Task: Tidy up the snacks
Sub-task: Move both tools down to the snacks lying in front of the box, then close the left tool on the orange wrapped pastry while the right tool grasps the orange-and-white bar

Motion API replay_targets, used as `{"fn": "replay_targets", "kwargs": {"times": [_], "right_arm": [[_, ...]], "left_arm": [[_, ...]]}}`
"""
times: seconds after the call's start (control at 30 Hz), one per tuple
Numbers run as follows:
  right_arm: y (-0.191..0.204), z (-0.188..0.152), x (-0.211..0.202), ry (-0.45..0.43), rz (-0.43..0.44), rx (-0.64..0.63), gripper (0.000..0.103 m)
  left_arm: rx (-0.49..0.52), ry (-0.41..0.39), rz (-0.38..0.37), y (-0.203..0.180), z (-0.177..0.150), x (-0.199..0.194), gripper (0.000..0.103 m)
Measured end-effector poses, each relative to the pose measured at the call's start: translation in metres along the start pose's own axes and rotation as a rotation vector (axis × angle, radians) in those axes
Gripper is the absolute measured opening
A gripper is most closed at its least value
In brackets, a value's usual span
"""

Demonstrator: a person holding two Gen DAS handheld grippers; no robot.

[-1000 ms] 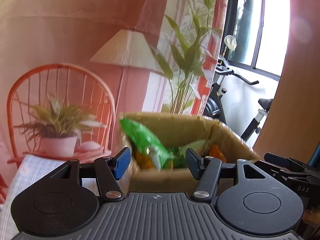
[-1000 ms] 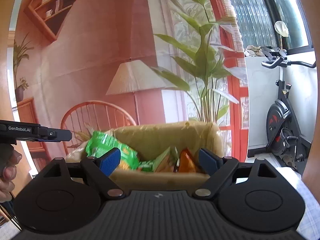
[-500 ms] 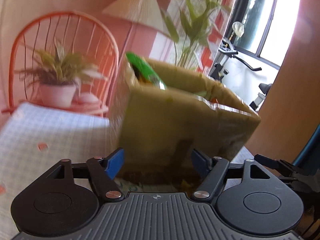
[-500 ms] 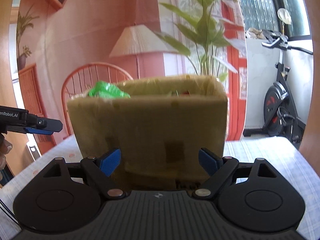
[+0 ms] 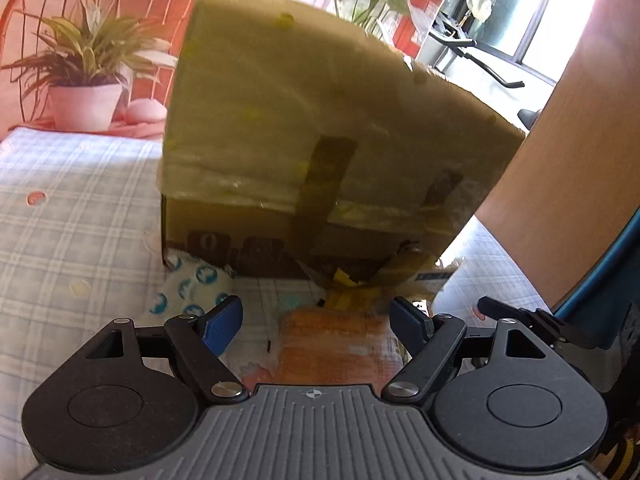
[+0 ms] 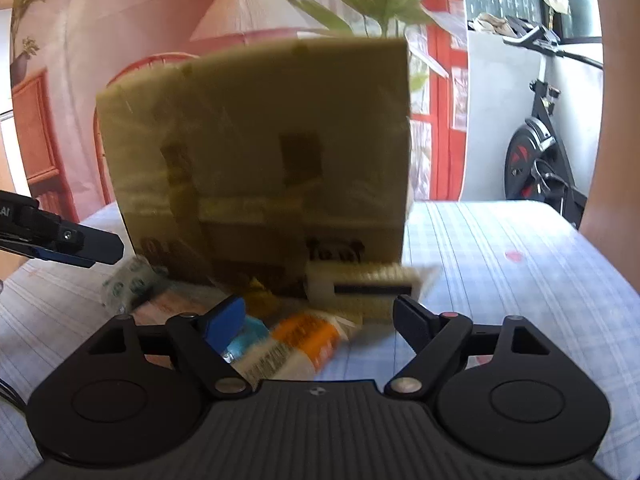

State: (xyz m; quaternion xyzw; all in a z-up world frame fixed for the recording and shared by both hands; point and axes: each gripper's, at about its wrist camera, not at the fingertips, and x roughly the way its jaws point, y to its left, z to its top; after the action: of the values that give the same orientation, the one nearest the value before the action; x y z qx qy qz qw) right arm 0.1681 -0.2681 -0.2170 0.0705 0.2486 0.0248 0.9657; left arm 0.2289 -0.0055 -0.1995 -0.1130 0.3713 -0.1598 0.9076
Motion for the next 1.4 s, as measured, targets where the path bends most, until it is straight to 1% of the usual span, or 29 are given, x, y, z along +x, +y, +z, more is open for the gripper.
{"fn": "replay_targets", "kwargs": {"times": [0.17, 0.3, 0.33, 0.43, 0.5, 0.67, 0.77, 0.93, 1.1, 1.23, 1.4], "right_arm": [[-0.001, -0.011, 0.006, -0.004, -0.018, 0.025, 0.08], [0.0, -0.018, 0.007, -0.014, -0.031, 0.034, 0.079], [0.0, -0.019, 0.006, -0.019, -0.033, 0.04, 0.076], [-0.001, -0.02, 0.005, -0.032, -0.034, 0.051, 0.076], [-0.004, -0.02, 0.005, -0.033, -0.026, 0.064, 0.076], [-0.005, -0.022, 0.0, -0.053, -0.016, 0.068, 0.076], [-0.004, -0.023, -0.001, -0.062, -0.005, 0.066, 0.076], [-0.007, -0.024, 0.001, -0.062, 0.0, 0.084, 0.076], [-0.006, -0.024, 0.002, -0.058, 0.003, 0.083, 0.076], [-0.006, -0.024, 0.003, -0.054, 0.007, 0.082, 0.076], [-0.007, -0.024, 0.004, -0.05, 0.01, 0.085, 0.076]], "left_arm": [[0.001, 0.022, 0.014, -0.003, -0.007, 0.005, 0.083], [0.009, 0.048, 0.009, -0.006, -0.013, 0.008, 0.083], [0.016, 0.052, 0.011, -0.008, -0.013, 0.01, 0.083], [0.025, 0.064, 0.011, -0.012, -0.016, 0.013, 0.083], [0.043, 0.072, 0.0, -0.016, -0.018, 0.015, 0.084], [0.091, 0.09, 0.026, -0.024, -0.023, 0.023, 0.085], [0.1, 0.08, 0.029, -0.025, -0.025, 0.027, 0.088], [0.13, 0.091, 0.045, -0.028, -0.024, 0.036, 0.092], [0.117, 0.118, 0.042, -0.028, -0.028, 0.044, 0.092], [0.144, 0.106, 0.038, -0.028, -0.033, 0.044, 0.092], [0.113, 0.095, 0.013, -0.021, -0.033, 0.042, 0.089]]}}
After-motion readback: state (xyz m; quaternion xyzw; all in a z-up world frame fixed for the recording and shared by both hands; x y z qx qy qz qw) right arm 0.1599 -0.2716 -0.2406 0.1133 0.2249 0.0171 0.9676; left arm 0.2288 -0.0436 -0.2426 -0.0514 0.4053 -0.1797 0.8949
